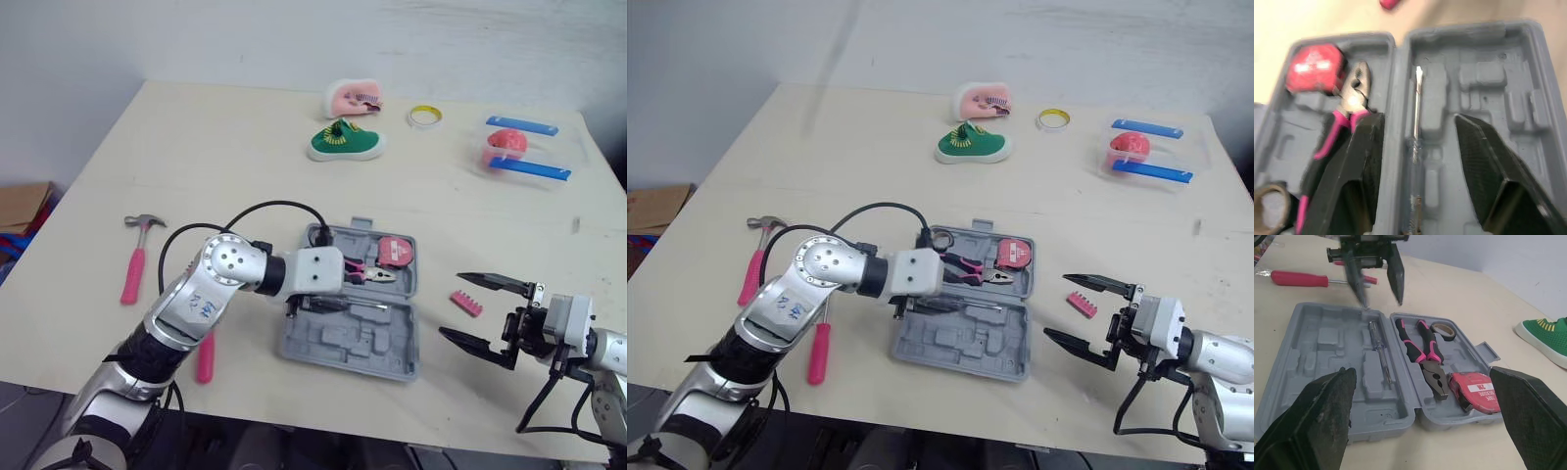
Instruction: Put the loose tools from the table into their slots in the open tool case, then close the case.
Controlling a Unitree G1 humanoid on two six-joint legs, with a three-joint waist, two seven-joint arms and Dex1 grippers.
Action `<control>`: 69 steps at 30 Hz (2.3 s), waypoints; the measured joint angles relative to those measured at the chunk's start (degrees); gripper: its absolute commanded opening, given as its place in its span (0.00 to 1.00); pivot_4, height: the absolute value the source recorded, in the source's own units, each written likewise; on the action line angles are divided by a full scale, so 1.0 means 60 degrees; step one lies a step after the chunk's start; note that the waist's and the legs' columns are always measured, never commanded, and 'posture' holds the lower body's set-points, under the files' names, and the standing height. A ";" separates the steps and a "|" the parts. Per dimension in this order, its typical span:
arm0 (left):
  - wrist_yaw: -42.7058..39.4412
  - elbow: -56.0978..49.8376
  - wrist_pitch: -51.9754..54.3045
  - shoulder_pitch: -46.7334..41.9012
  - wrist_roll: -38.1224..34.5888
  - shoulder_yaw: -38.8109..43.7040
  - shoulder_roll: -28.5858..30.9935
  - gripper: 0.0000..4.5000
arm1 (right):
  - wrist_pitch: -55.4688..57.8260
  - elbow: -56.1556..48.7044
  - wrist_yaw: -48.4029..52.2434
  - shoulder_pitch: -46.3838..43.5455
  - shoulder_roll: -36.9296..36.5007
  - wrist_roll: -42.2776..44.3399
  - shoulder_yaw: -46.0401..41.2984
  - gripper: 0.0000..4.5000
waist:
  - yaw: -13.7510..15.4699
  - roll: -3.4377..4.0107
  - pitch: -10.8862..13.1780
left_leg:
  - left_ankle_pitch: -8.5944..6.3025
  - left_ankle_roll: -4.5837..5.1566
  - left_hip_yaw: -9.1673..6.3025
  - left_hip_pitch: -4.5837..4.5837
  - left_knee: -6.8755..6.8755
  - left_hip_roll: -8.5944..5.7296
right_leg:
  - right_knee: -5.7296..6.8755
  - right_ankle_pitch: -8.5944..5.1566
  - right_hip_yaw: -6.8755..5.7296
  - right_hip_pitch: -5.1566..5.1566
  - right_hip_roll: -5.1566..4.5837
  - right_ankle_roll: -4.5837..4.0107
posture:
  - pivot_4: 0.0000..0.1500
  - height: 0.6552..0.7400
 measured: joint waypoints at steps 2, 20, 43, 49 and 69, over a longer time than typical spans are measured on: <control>0.0396 0.0462 -0.0225 0.0433 -0.0313 0.0367 -0.0477 0.00 | -0.0001 -0.0008 -0.0022 0.0004 0.0023 -0.0002 0.0004 1.00 | -0.0006 -0.0002 0.0001 | 0.0000 0.0000 -0.0003 0.0000 0.0003 0.0000 | -0.0001 0.0000 -0.0003 -0.0001 0.0001 0.0000 | 1.00 1.00; 0.0406 0.1653 -0.1458 0.1377 0.0078 -0.0397 -0.0401 0.00 | -0.0003 -0.0017 -0.0188 0.0155 0.0097 -0.0029 0.0009 1.00 | -0.0025 -0.0001 0.0000 | 0.0000 -0.0001 0.0001 0.0005 0.0003 0.0000 | 0.0000 0.0000 0.0000 -0.0001 0.0003 0.0000 | 1.00 1.00; 0.0596 0.1519 -0.1058 0.1093 0.1239 -0.1552 0.0179 0.00 | -0.0089 -0.0033 -0.0363 0.0163 0.0138 -0.0114 0.0014 1.00 | -0.0020 0.0026 -0.0051 | 0.0000 0.0000 0.0005 0.0036 0.0005 -0.0001 | 0.0003 0.0000 0.0009 0.0025 0.0000 0.0000 | 1.00 1.00; 0.0627 0.1446 -0.0946 0.1395 0.0917 -0.1253 0.0041 0.00 | -0.0111 -0.0033 -0.0405 0.0185 0.0138 -0.0114 0.0013 1.00 | -0.0034 0.0035 -0.0135 | 0.0000 0.0000 0.0004 0.0039 0.0003 -0.0001 | 0.0002 0.0000 0.0010 0.0028 0.0000 0.0000 | 1.00 1.00; 0.0824 0.1964 -0.1514 0.1357 0.0482 -0.0879 -0.0453 0.00 | -0.0118 -0.0034 -0.0405 0.0221 0.0138 -0.0114 0.0013 1.00 | -0.0024 0.0029 -0.0131 | 0.0000 0.0000 0.0004 0.0021 -0.0003 -0.0002 | -0.0007 0.0000 0.0007 0.0013 0.0001 0.0000 | 1.00 1.00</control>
